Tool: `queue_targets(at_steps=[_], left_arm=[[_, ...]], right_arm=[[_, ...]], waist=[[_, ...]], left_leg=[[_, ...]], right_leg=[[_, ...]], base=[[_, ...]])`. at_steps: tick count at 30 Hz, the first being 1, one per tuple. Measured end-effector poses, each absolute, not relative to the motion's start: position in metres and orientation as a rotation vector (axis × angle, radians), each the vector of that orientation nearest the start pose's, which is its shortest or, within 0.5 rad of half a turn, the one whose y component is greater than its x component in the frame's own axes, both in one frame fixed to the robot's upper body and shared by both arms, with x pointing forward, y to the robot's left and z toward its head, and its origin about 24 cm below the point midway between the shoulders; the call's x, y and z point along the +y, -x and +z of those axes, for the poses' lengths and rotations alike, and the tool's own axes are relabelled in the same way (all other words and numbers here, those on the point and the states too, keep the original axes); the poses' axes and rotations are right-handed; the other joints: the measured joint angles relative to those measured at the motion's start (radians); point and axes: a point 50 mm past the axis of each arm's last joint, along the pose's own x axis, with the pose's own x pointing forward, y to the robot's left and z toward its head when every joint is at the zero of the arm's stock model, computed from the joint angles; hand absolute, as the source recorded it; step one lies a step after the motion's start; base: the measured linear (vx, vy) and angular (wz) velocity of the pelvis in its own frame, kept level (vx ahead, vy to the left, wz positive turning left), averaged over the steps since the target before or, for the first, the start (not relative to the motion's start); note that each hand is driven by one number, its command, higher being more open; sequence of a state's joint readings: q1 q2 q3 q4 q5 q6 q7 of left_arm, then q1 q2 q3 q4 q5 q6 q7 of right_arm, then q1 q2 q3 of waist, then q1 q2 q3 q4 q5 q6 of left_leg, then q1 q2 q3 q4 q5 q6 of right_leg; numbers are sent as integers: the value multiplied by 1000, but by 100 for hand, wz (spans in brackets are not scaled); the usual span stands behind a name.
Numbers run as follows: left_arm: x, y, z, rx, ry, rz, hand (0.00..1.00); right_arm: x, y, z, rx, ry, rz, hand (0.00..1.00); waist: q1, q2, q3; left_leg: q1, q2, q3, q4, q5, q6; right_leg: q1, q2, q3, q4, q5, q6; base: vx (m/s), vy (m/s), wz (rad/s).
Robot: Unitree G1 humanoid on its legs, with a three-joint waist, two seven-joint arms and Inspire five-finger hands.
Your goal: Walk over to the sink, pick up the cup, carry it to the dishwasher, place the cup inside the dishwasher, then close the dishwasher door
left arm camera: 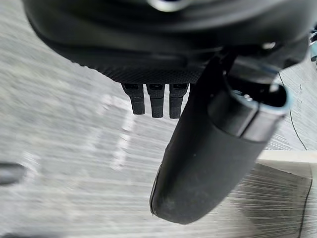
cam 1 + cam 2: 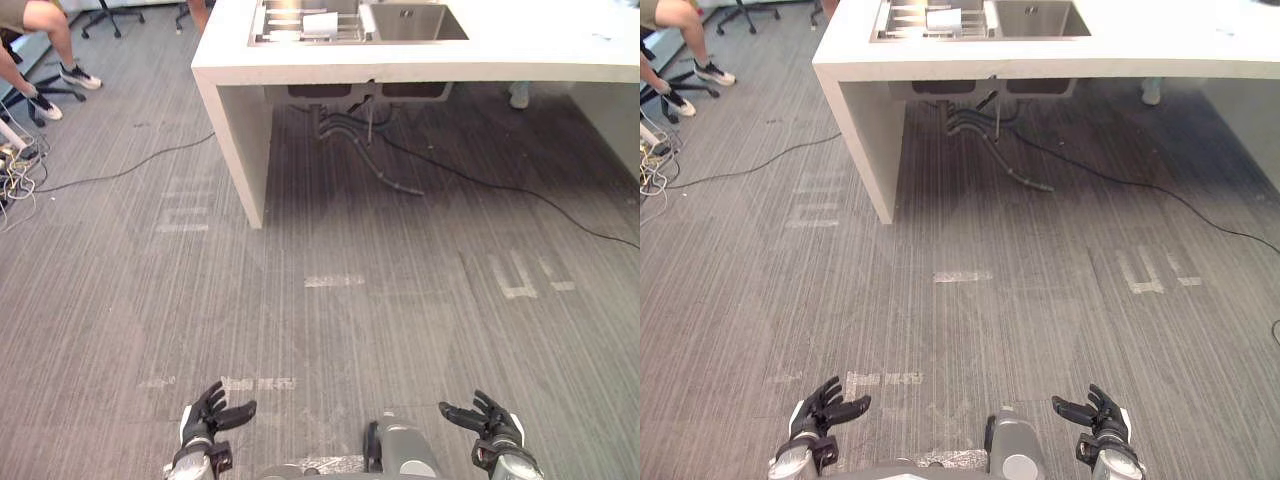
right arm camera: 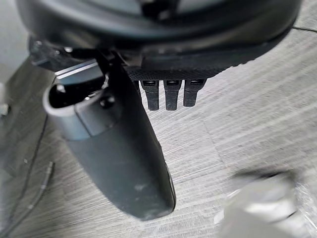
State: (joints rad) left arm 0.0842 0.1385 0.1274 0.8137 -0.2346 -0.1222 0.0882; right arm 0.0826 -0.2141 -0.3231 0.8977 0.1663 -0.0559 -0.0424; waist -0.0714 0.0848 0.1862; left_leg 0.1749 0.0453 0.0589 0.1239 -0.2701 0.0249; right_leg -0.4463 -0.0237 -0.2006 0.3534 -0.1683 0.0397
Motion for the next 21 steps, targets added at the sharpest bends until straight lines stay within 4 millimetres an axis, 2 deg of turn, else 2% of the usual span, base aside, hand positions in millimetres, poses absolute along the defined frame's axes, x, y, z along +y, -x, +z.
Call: queue_targets(at_steps=[1, 2, 3, 4, 5, 6, 7, 8, 9, 10, 11, 12, 13, 14, 15, 16, 17, 18, 19, 20, 21], left_arm=[[232, -147, -121, 736, 85, 390, 90], [235, -146, -121, 738, 78, 395, 90], [230, -144, -123, 749, 90, 393, 90], [227, -147, -123, 740, 101, 386, 90], [225, -150, -121, 729, 105, 383, 90], [222, -154, -119, 713, 121, 383, 90], [218, -158, -115, 679, 143, 385, 90], [216, -164, -108, 635, 148, 376, 90], [215, -167, -104, 611, 150, 369, 90], [209, -180, -86, 513, 149, 334, 90], [205, -186, -77, 465, 152, 317, 90], [196, -197, -58, 372, 164, 287, 90], [188, -207, -39, 284, 165, 248, 90], [184, -211, -30, 242, 164, 230, 90], [179, -217, -11, 156, 170, 204, 90], [177, -220, -3, 119, 170, 201, 90], [175, -223, 13, 49, 168, 199, 90], [175, -225, 30, -26, 143, 206, 90], [176, -227, 46, -97, 100, 219, 90], [177, -229, 54, -134, 78, 221, 90], [175, -231, 68, -194, 61, 220, 90]], right_arm=[[-281, -119, -124, 845, -57, -529, 90], [-281, -113, -126, 860, -51, -528, 90], [-284, -108, -126, 871, -42, -534, 90], [-283, -111, -125, 864, -42, -532, 90], [-282, -113, -125, 858, -46, -527, 90], [-279, -115, -125, 850, -54, -520, 90], [-273, -117, -126, 847, -66, -508, 90], [-265, -120, -127, 834, -85, -495, 90], [-262, -123, -125, 817, -92, -487, 90], [-255, -133, -118, 746, -115, -475, 90], [-254, -136, -115, 719, -116, -472, 90], [-255, -140, -110, 686, -112, -469, 90], [-254, -142, -109, 674, -114, -468, 90], [-255, -143, -108, 672, -113, -468, 90], [-256, -142, -109, 674, -108, -469, 90], [-257, -141, -109, 679, -106, -470, 90], [-258, -138, -112, 698, -100, -475, 90], [-259, -131, -116, 731, -98, -482, 90], [-255, -123, -124, 783, -104, -484, 90], [-253, -119, -127, 805, -111, -484, 90], [-252, -111, -130, 826, -111, -489, 90]], waist=[[0, -12, 1], [-3, -35, -6], [-14, -24, -15], [-17, -2, -17], [-15, 0, -13], [-15, 2, -3], [-6, -4, 15], [10, -14, 25], [17, -19, 30], [39, -46, 43], [46, -47, 43], [58, -42, 43], [68, -44, 42], [75, -48, 44], [87, -60, 50], [90, -60, 50], [92, -55, 46], [95, -45, 40], [108, -63, 30], [106, -81, 23], [100, -82, 20]], left_leg=[[19, -3, -3, 3, -2, -9], [50, -7, -22, 40, -20, -38], [52, 16, -40, 109, -23, -47], [4, 46, -41, 218, 6, -86], [-28, 58, -39, 302, 41, -109], [-89, 77, -33, 468, 134, -131], [-175, 122, -28, 735, 183, -148], [-247, 166, -2, 940, 175, -141], [-283, 185, 17, 1001, 161, -132], [-373, 212, 83, 1062, 134, -102], [-414, 222, 102, 1061, 117, -104], [-491, 231, 128, 1013, 89, -102], [-540, 211, 151, 895, 68, -83], [-557, 190, 161, 817, 61, -77], [-576, 137, 162, 619, 62, -77], [-577, 108, 155, 512, 76, -82], [-571, 51, 121, 281, 141, -91], [-563, 22, 82, 153, 263, -78], [-537, -5, 72, 164, 341, -11], [-541, -18, 84, 195, 307, 1], [-552, -22, 84, 257, 258, 20]], right_leg=[[-7, 1, 9, -51, 51, -8], [-9, -9, 31, -90, 165, -45], [-2, -5, 11, -23, 224, -139], [10, 10, -9, 7, 175, -165], [23, 14, -15, 15, 146, -176], [81, 26, -29, 7, 110, -205], [189, 50, -38, -40, 82, -225], [303, 75, -28, -101, 73, -231], [349, 81, -19, -122, 68, -239], [448, 77, -4, -175, 40, -243], [477, 78, -2, -199, 31, -231], [522, 86, -2, -231, 17, -232], [564, 75, 2, -250, -2, -232], [580, 68, 7, -256, -13, -226], [608, 49, 24, -265, -36, -212], [621, 38, 32, -267, -49, -199], [645, 24, 52, -268, -79, -164], [671, 18, 79, -267, -113, -112], [690, -12, 122, -248, -148, -49], [684, -35, 137, -224, -157, -34], [667, -51, 176, -162, -157, -33]], base=[[753, -154, 43], [727, -193, 46], [887, -257, 53], [751, -239, 40], [591, -207, 31], [722, -264, 36], [815, -288, 31], [778, -262, 20], [571, -180, 4], [425, -138, 3], [570, -156, 3], [546, -87, 3], [542, -43, 1], [474, 32, -15], [394, 56, -24], [519, 106, -39], [545, 158, -48], [681, 231, -80], [589, 204, -66], [498, 162, -40], [655, 225, -8]])
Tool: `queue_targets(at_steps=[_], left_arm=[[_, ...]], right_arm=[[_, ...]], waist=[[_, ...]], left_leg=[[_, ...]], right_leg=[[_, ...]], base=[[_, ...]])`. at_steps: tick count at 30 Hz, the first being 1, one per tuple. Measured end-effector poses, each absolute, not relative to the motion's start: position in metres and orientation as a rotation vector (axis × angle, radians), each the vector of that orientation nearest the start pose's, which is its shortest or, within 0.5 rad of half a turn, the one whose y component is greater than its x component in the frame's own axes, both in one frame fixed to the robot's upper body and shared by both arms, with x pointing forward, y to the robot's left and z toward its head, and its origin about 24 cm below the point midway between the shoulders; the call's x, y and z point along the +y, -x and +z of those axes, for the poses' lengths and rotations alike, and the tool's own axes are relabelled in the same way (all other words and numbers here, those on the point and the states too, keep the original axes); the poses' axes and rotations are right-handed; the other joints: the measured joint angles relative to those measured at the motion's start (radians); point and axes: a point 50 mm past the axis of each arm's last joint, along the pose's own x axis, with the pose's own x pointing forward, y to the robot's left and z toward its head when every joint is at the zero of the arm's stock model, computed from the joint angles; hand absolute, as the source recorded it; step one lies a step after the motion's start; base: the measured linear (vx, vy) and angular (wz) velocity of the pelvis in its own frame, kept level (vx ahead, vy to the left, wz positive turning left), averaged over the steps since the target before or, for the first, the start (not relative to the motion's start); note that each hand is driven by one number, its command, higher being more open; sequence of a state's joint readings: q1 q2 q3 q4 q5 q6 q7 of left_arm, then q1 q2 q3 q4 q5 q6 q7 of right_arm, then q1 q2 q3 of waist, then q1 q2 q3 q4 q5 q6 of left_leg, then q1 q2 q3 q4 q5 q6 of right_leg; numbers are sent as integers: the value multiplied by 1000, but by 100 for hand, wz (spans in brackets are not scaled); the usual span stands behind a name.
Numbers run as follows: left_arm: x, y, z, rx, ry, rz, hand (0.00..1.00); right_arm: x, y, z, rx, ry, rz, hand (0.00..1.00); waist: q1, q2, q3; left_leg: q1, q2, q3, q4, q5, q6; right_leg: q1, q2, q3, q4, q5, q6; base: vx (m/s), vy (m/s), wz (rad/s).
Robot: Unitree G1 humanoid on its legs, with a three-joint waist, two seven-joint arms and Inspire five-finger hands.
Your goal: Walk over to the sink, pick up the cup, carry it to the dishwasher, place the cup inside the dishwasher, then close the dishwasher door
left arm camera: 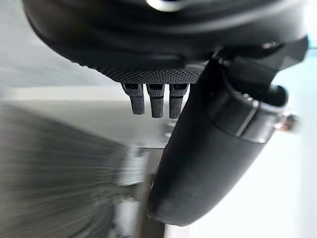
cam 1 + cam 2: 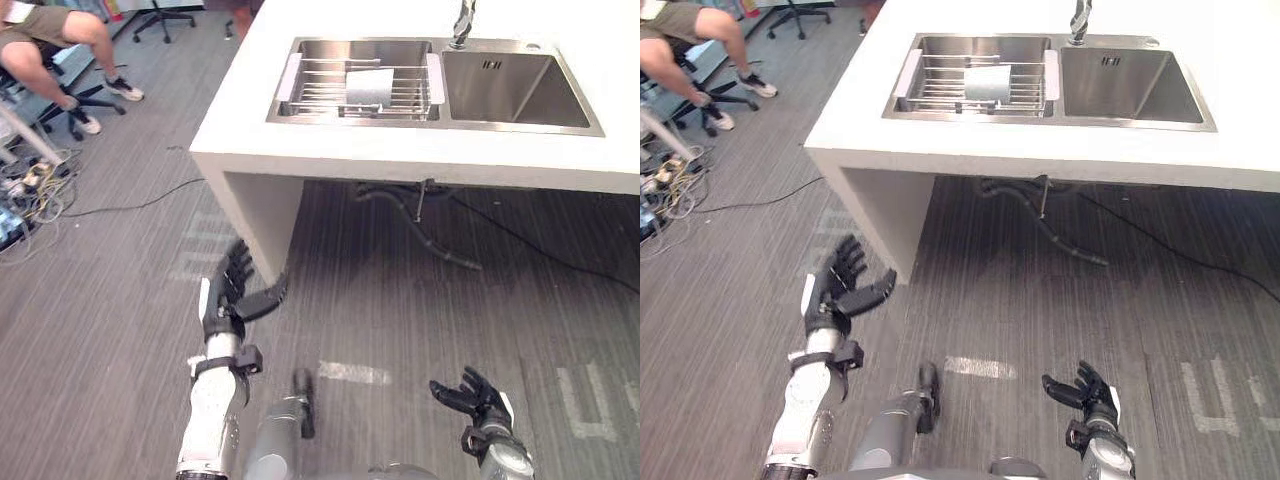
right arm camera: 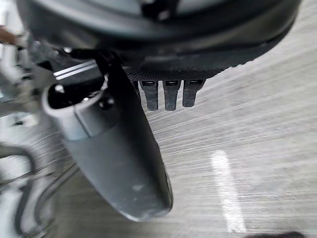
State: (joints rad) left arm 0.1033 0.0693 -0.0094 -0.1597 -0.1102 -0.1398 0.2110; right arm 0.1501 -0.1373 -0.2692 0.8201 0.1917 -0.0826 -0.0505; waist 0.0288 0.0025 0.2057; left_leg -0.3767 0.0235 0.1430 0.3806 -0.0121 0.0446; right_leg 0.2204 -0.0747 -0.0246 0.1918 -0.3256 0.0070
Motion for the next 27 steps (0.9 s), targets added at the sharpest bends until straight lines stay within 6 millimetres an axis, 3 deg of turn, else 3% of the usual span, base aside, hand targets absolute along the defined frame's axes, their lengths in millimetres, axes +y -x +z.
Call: queue_targets(at_steps=[1, 2, 3, 4, 5, 6, 7, 10, 11, 12, 13, 14, 15, 16, 18, 20, 21, 23, 25, 27], left_arm=[[172, -229, 86, -272, 27, 209, 90], [172, -228, 94, -309, 3, 206, 90], [173, -225, 108, -375, -51, 206, 90], [174, -225, 121, -437, -99, 197, 90], [174, -225, 126, -465, -124, 201, 90], [174, -224, 135, -509, -158, 220, 90], [173, -221, 142, -548, -176, 238, 90], [171, -216, 153, -638, -215, 246, 90], [171, -215, 154, -645, -227, 246, 90], [172, -215, 154, -646, -235, 245, 90], [174, -216, 153, -641, -252, 241, 90], [175, -218, 150, -632, -261, 236, 90], [175, -224, 140, -578, -282, 219, 90], [177, -231, 137, -557, -323, 198, 90], [173, -245, 135, -537, -380, 137, 90], [159, -258, 136, -524, -473, 5, 90], [150, -258, 138, -539, -511, -59, 90], [139, -259, 144, -578, -557, -133, 90], [135, -262, 153, -624, -611, -177, 90], [134, -265, 161, -656, -654, -204, 90]], right_arm=[[-251, -103, -133, 850, -112, -490, 90], [-250, -100, -134, 863, -110, -486, 90], [-246, -97, -137, 883, -103, -469, 90], [-243, -98, -137, 883, -104, -460, 90], [-241, -100, -138, 882, -106, -451, 90], [-236, -105, -137, 874, -101, -417, 90], [-231, -108, -137, 874, -95, -373, 90], [-215, -115, -138, 862, -83, -284, 90], [-213, -116, -137, 857, -80, -274, 90], [-213, -116, -137, 854, -78, -268, 90], [-214, -113, -138, 862, -71, -269, 90], [-218, -111, -138, 867, -61, -271, 90], [-231, -108, -137, 881, -26, -285, 90], [-239, -109, -135, 874, -6, -292, 90], [-245, -105, -134, 882, 1, -305, 90], [-250, -91, -135, 905, -4, -332, 90], [-251, -85, -135, 905, -4, -336, 90], [-252, -80, -132, 894, -1, -338, 90], [-252, -80, -132, 894, -3, -337, 90], [-250, -79, -133, 899, -12, -327, 90]], waist=[[0, -7, -4], [2, -15, -9], [1, -34, -20], [-9, -37, -22], [-17, -38, -22], [-23, -36, -23], [-30, -27, -28], [-43, -10, -43], [-49, -9, -46], [-57, -10, -51], [-67, -29, -66], [-78, -24, -63], [-75, 36, -76], [-70, 50, -77], [-78, 49, -77], [-101, 51, -50], [-93, 48, -48], [-82, 45, -48], [-81, 48, -52], [-81, 47, -52]], left_leg=[[8, 3, 14, 69, -69, -4], [24, 2, 26, 86, -100, 0], [76, -5, 49, 83, -145, 5], [138, -9, 51, 58, -172, 8], [171, -10, 52, 40, -181, 10], [248, -6, 56, -2, -196, 6], [326, 9, 62, -55, -205, -3], [462, 54, 72, -150, -219, -27], [478, 62, 73, -156, -226, -39], [508, 74, 71, -163, -246, -71], [527, 70, 67, -152, -280, -112], [533, 77, 52, -136, -302, -130], [532, 129, 43, -114, -310, -131], [529, 137, 41, -101, -283, -127], [532, 139, 23, -76, -243, -131], [490, 175, -31, 148, -191, -166], [425, 203, -28, 319, -135, -163], [332, 238, 11, 459, -173, -141], [272, 235, 52, 397, -213, -100], [246, 193, 64, 186, -226, -76]], right_leg=[[-18, -5, 53, 104, 0, 2], [-39, -9, 69, 177, 2, 17], [-105, -24, 80, 361, 40, 110], [-184, -36, 83, 570, 138, 251], [-228, -46, 77, 670, 137, 248], [-305, -58, 57, 814, 102, 185], [-366, -71, 9, 861, 72, 128], [-528, -77, -89, 759, 28, 58], [-556, -74, -97, 706, 27, 56], [-597, -58, -100, 560, 38, 55], [-599, -41, -90, 336, 145, 34], [-590, -34, -85, 310, 246, 11], [-564, 8, -98, 295, 244, -2], [-564, 22, -94, 299, 227, -20], [-540, 19, -103, 305, 197, -27], [-417, 20, -150, 266, 164, -37], [-359, 24, -153, 226, 156, -46], [-309, 30, -153, 183, 140, -65], [-285, 25, -147, 156, 137, -61], [-262, 10, -141, 138, 133, -45]], base=[[658, 240, -13], [780, 284, -39], [603, 176, -39], [565, 149, -31], [500, 93, -20], [451, 46, -23], [442, 28, -26], [434, -66, -13], [518, -229, 11], [526, -276, 23], [543, -288, 32], [452, -212, 17], [432, -188, -11], [401, -179, -21], [344, -202, 14], [275, -190, 47], [154, -109, 20], [158, -78, -4], [140, -14, -5], [182, 73, -3]])
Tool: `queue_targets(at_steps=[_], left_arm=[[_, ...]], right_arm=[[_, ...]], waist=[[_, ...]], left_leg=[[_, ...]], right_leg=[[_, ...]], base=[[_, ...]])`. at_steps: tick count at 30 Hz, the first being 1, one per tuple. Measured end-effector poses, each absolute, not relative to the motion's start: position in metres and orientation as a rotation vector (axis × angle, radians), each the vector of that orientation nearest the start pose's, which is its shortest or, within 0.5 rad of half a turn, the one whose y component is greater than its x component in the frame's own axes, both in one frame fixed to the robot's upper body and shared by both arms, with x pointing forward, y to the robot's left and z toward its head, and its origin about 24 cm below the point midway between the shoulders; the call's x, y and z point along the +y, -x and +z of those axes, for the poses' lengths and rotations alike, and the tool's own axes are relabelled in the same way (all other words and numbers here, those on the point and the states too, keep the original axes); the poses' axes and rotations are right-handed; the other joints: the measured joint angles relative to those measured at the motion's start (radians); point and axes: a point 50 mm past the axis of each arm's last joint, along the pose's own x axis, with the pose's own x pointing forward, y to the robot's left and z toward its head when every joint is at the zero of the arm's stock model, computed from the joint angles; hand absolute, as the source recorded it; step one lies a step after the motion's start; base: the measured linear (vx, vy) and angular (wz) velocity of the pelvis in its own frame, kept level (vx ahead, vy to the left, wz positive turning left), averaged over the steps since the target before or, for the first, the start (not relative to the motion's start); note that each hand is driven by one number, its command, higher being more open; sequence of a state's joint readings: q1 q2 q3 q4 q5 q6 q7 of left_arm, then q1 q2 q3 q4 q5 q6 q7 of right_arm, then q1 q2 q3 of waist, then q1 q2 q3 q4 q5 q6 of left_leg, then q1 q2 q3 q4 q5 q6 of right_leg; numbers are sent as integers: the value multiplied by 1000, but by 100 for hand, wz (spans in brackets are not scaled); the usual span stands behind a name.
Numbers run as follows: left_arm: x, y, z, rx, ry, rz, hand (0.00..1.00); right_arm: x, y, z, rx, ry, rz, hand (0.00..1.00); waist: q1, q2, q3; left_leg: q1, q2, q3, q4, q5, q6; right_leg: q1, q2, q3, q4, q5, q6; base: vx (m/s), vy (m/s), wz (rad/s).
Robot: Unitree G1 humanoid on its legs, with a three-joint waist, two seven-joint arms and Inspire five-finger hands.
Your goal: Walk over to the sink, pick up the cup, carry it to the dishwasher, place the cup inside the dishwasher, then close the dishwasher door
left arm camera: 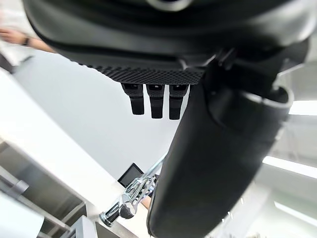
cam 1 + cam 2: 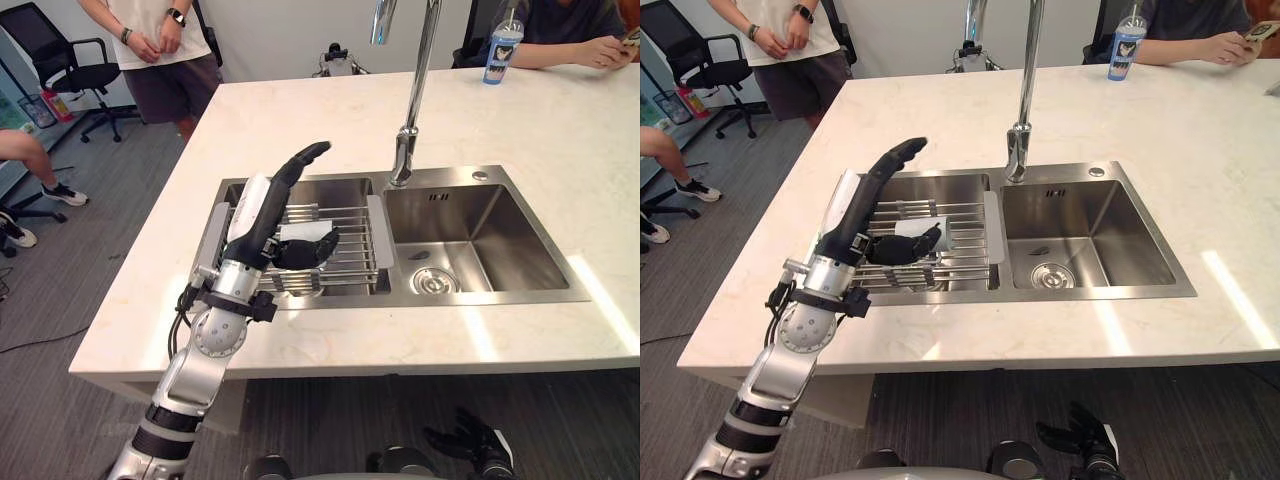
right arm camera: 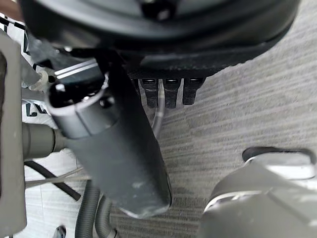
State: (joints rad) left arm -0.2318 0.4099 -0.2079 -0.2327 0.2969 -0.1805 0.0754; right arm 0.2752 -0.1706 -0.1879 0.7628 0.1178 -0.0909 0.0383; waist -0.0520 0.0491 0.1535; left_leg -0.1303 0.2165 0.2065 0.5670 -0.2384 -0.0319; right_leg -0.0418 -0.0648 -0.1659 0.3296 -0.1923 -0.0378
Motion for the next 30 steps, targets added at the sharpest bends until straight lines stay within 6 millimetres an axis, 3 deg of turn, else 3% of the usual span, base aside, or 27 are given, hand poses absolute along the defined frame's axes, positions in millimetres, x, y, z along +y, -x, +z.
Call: queue_targets(at_steps=[2, 3, 6, 10, 17, 30], left_arm=[[133, -270, 165, -671, -690, -217, 90], [134, -275, 165, -666, -716, -221, 90], [136, -288, 153, -578, -792, -254, 90], [135, -296, 129, -457, -862, -331, 90], [140, -309, 119, -382, -959, -372, 90], [152, -312, 99, -268, -1089, -415, 90]], right_arm=[[-251, -75, -135, 918, -13, -327, 90], [-248, -73, -139, 942, -26, -326, 90], [-242, -69, -143, 962, -53, -323, 90], [-240, -72, -143, 958, -68, -327, 90], [-237, -72, -147, 982, -79, -322, 90], [-239, -72, -147, 996, -52, -300, 90]], waist=[[0, 11, -5], [5, 4, -8], [-3, -15, -10], [-19, -16, -11], [-49, -15, -11], [-49, -14, -12]], left_leg=[[6, -59, -33, -248, 108, -12], [24, -84, -53, -303, 185, -39], [43, -120, -51, -371, 199, -26], [108, -140, -15, -448, 211, -20], [129, -128, -4, -544, 257, -28], [143, -162, -11, -623, 311, 1]], right_leg=[[-2, -9, 3, 15, -8, 38], [-14, -15, 25, 42, -25, 56], [-11, -42, 33, 13, -19, 68], [15, -47, 75, -28, -12, 78], [25, -18, 85, -119, 42, 81], [45, -39, 80, -219, 109, 108]], base=[[191, 127, -5], [216, 96, -5], [184, 91, -2], [87, 52, -17], [15, -14, -12], [-41, 34, 1]])
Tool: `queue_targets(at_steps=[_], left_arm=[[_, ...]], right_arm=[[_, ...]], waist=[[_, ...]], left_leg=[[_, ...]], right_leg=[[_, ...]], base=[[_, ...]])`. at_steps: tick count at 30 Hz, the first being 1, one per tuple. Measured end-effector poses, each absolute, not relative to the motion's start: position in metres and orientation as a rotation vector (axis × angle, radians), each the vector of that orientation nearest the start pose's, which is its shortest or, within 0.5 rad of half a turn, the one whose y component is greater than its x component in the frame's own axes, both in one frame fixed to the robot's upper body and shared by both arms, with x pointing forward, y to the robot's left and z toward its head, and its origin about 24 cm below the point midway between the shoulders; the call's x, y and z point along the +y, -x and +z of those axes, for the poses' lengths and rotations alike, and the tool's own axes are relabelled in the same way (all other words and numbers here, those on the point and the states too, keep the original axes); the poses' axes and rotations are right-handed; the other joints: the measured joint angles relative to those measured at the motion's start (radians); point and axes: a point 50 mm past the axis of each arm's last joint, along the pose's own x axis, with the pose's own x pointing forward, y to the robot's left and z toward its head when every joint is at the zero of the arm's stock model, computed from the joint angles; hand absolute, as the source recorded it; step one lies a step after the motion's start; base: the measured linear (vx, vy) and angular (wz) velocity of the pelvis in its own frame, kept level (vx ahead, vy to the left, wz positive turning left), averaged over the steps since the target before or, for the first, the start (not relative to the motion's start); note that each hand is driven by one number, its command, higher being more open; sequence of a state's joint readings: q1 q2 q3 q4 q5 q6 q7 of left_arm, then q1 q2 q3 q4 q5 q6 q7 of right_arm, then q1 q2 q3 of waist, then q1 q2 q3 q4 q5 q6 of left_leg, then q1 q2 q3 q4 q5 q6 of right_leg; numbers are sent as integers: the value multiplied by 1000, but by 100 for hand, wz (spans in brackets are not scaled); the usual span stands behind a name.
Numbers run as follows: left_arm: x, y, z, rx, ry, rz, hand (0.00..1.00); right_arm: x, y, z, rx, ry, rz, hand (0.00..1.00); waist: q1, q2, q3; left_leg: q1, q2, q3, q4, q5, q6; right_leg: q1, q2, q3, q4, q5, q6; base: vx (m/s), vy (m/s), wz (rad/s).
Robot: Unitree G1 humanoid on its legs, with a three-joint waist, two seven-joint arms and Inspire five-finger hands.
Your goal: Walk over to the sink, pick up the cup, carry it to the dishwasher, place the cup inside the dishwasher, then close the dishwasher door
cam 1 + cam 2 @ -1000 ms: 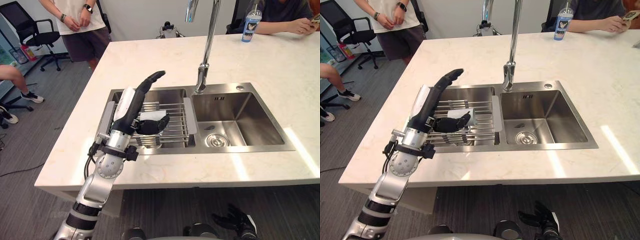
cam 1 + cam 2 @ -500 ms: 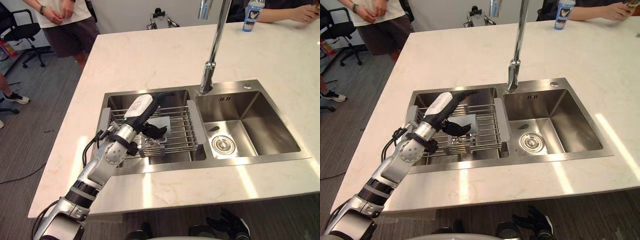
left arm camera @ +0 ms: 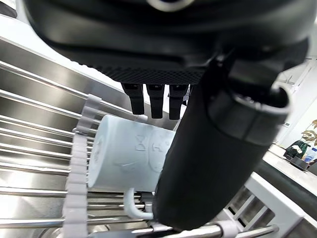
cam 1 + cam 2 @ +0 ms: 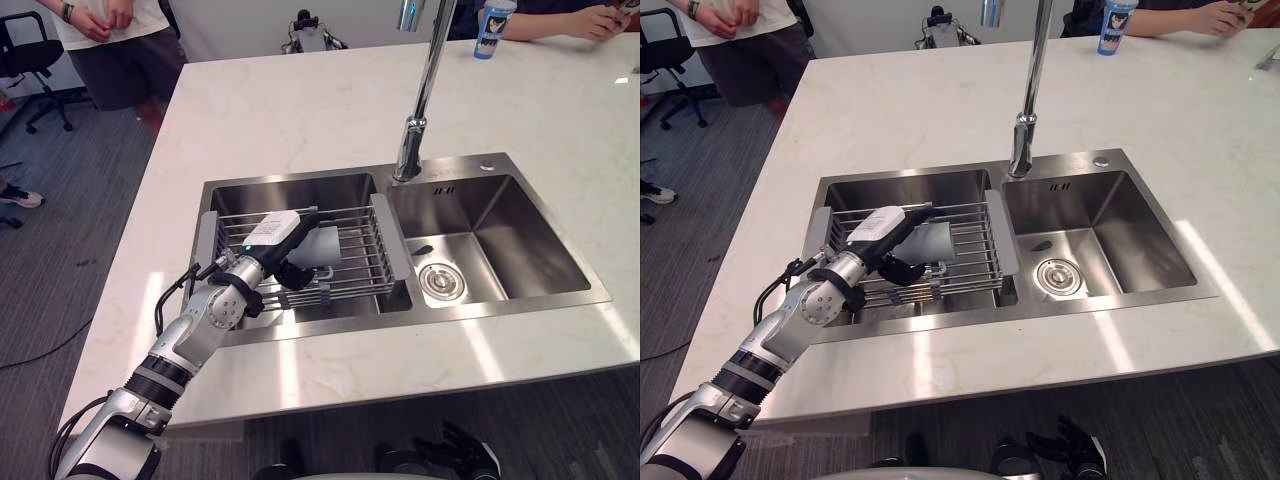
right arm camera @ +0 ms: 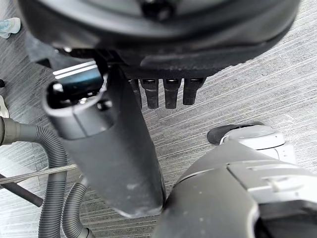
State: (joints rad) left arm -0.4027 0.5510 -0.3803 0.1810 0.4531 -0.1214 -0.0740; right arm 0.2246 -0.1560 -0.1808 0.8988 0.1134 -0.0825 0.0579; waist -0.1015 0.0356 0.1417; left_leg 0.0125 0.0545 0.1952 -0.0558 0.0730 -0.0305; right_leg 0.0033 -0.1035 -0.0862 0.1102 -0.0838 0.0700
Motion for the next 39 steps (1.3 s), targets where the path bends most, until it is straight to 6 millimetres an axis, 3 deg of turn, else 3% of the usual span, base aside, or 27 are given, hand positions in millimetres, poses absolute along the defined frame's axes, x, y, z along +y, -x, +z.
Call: queue_targets(at_steps=[11, 12, 23, 28, 32, 34, 39], left_arm=[[169, -324, 86, -150, -1206, -404, 90], [168, -326, 86, -148, -1214, -407, 30], [169, -336, 96, -153, -1293, -416, 30], [166, -336, 99, -167, -1245, -411, 30], [161, -327, 108, -233, -1035, -341, 30], [157, -313, 115, -298, -820, -268, 30], [160, -291, 119, -352, -488, -157, 30]], right_arm=[[-235, -80, -146, 982, -37, -262, 90], [-235, -81, -146, 980, -37, -260, 90], [-233, -84, -146, 972, -39, -242, 90], [-232, -84, -146, 973, -42, -247, 90], [-232, -83, -146, 976, -43, -251, 90], [-233, -82, -146, 976, -46, -255, 90], [-233, -81, -147, 981, -49, -261, 90]], waist=[[-25, 1, 0], [-25, 1, 0], [-53, 12, 6], [-50, 12, 6], [-47, 12, 6], [-39, 12, 6], [-11, 12, 6]], left_leg=[[1, -6, 0, -26, 5, 2], [1, -6, 0, -28, 5, 2], [-2, -6, 9, -31, 4, 1], [-3, -7, 8, -31, 4, 1], [2, -8, 4, -31, 4, 1], [10, -8, 3, -31, 4, 1], [25, -6, 3, -31, 4, 1]], right_leg=[[4, 0, -3, -31, 11, 5], [4, 0, -3, -32, 11, 5], [-2, 0, 6, -46, 17, 5], [1, -1, 6, -47, 21, 6], [14, -1, 2, -49, 21, 6], [23, -1, 1, -50, 21, 6], [32, 0, 2, -48, 21, 6]], base=[[24, -3, 0], [35, -3, 0], [-6, 2, -3], [0, 0, 0], [2, 0, 2], [0, 0, 0], [-37, 1, 0]])
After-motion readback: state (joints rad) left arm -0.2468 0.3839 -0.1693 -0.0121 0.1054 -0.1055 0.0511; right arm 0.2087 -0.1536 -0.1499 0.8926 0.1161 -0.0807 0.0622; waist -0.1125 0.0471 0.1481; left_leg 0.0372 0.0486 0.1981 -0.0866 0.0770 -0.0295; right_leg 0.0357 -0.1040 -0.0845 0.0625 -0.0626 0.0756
